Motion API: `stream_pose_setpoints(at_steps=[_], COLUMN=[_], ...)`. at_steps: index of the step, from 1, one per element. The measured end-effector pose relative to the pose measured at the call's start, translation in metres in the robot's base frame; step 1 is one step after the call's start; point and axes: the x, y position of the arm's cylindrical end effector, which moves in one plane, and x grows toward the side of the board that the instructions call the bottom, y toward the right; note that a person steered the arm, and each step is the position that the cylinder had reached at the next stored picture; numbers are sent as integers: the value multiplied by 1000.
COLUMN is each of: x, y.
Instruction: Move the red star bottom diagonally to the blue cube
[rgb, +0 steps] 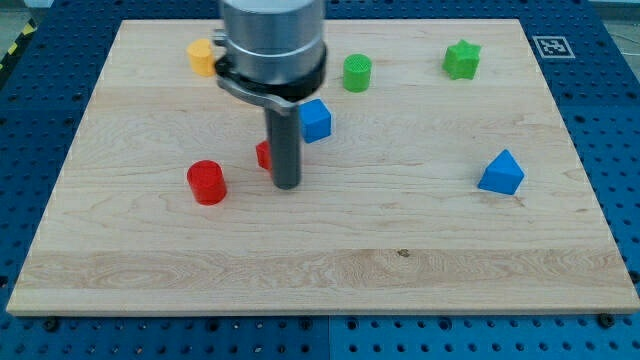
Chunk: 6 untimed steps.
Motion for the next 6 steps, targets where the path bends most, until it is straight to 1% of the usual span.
stream_pose_setpoints(at_steps=[1, 2, 3, 4, 5, 6], x=[15, 28, 37, 29, -3, -47], y=[-7, 33, 87, 114, 145, 157])
